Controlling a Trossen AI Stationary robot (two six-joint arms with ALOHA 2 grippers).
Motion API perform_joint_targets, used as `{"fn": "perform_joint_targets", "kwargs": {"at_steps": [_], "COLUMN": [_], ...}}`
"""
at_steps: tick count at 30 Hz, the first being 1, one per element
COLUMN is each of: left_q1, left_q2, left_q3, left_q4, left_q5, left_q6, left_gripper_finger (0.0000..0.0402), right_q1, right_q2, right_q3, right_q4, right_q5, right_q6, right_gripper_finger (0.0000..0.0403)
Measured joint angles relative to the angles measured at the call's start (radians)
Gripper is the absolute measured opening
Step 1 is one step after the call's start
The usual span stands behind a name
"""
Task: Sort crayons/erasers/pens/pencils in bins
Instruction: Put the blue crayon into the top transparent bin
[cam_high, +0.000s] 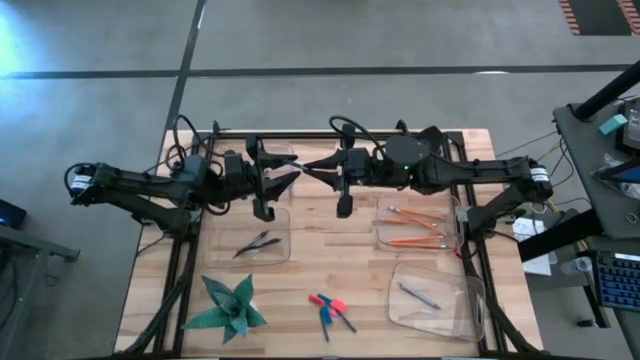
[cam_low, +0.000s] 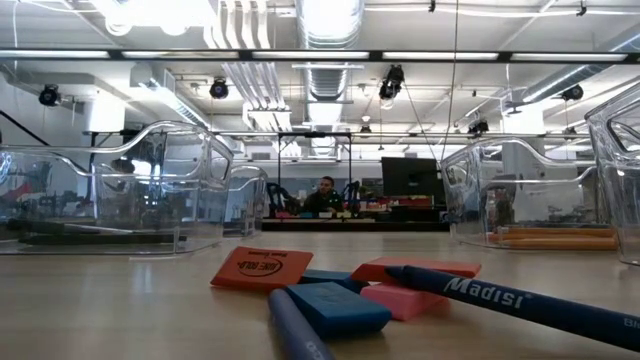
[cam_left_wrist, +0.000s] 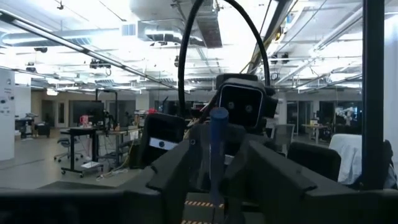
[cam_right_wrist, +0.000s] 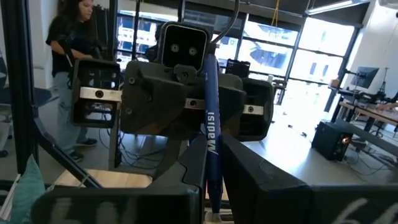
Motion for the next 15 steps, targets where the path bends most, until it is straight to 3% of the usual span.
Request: {"fn": "perform_joint_targets", "kwargs": {"at_steps": [8, 15], "left_q1": [0.000, 0.000], "left_q2": [0.000, 0.000], "left_q3": [0.000, -0.004], "left_q4": [0.002, 0.000], "left_q5": [0.050, 0.052], "left_q6": [0.004, 0.000], "left_gripper_finger": [0.0019, 0.0020], "right_q1": [0.001, 0.003], "right_q2": [0.004, 0.004], "right_q3": [0.000, 0.001], "right_q4": [-0.006, -0.022], "right_q5": [-0.005, -0.003], "right_q6": [0.023, 0.037], "right_gripper_finger": [0.0034, 0.0034]}}
